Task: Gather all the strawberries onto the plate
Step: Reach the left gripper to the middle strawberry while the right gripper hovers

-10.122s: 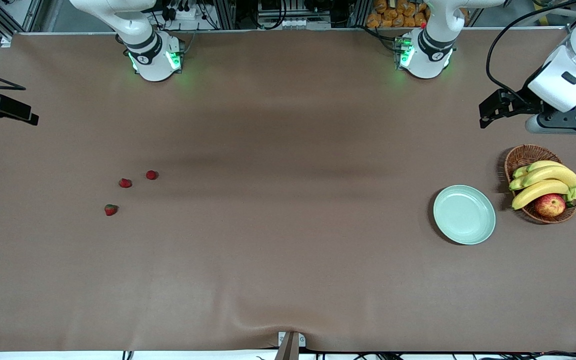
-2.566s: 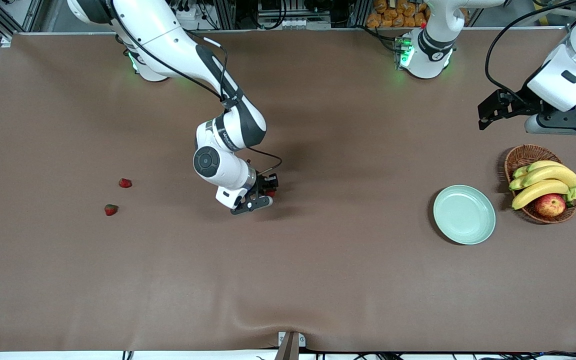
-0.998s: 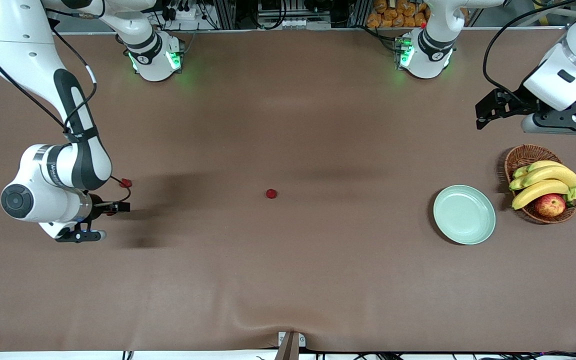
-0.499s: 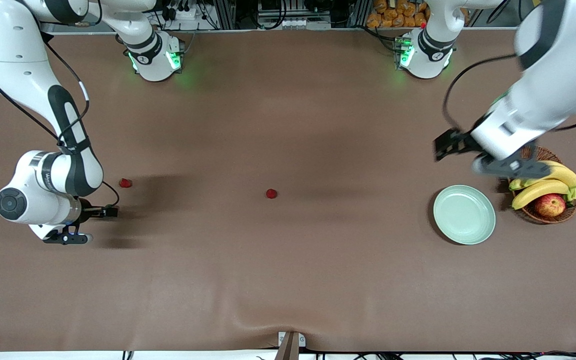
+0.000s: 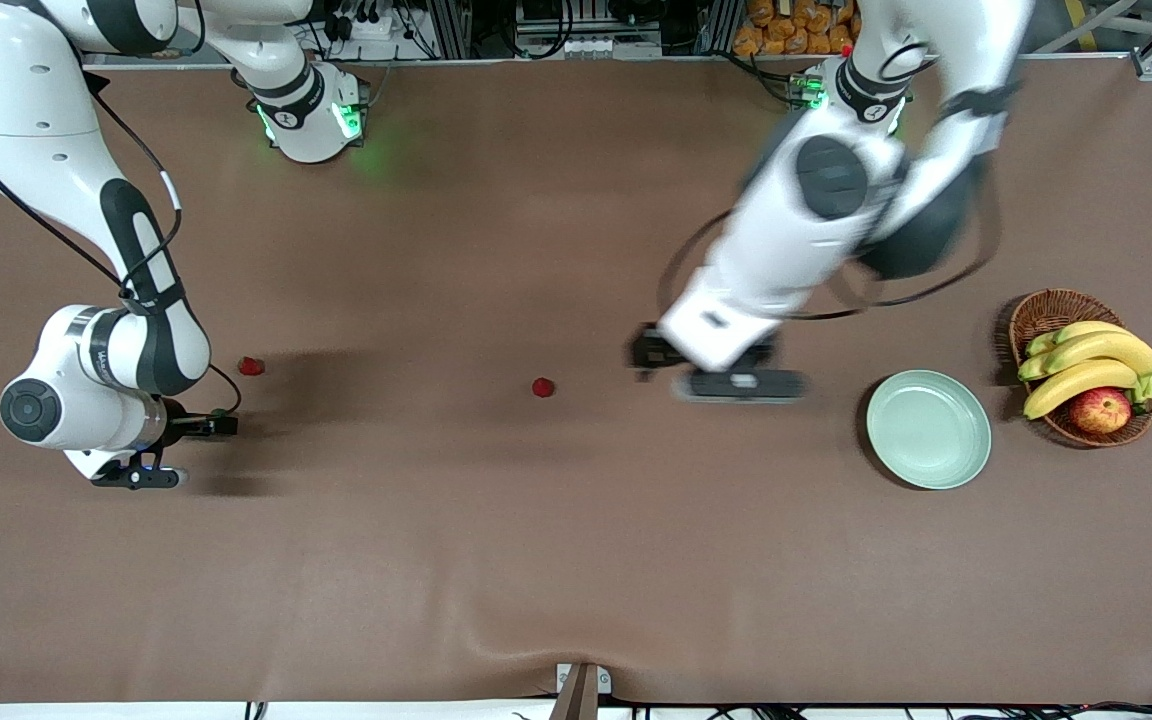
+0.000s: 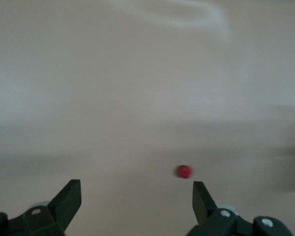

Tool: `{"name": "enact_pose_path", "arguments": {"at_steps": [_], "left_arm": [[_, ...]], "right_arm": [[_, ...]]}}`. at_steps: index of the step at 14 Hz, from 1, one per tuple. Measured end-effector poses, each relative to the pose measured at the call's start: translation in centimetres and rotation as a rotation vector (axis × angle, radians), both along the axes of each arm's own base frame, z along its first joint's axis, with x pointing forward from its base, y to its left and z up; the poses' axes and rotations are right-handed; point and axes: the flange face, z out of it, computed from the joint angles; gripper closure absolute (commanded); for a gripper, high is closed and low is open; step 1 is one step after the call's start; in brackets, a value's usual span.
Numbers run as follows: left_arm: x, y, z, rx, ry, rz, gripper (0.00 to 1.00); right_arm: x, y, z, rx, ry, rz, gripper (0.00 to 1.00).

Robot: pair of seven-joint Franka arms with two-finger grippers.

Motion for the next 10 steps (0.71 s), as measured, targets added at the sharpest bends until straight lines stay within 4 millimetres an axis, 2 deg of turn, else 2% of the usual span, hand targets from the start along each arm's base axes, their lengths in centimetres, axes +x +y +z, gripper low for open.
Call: {"name": "enact_pose_path", "arguments": {"at_steps": [2, 4, 6, 8, 10], "left_arm": [[-1.8, -5.5, -4.8, -0.039, -0.011, 0.002, 0.00], [-3.9, -9.6, -9.7, -0.056, -0.005, -0.005, 0.00], [-5.3, -11.6, -13.6, -0.029, 0.011, -0.031, 0.00], [-6.1, -12.2, -16.0, 0.024, -0.001, -0.073, 0.00], [-7.2, -12.8, -19.3, 0.090, -0.004, -0.123, 0.00]], "right_arm": [[-0.2, 0.0, -0.2, 0.001, 0.007, 0.000, 0.01], [-0.3, 0.2, -0.6, 0.003, 0.014, 0.002, 0.06], [-0.4, 0.2, -1.0, 0.005, 0.028, 0.002, 0.14], [-0.6, 0.3, -1.2, 0.007, 0.040, 0.002, 0.17], [-0.6, 0.4, -1.2, 0.008, 0.044, 0.002, 0.31]]}}
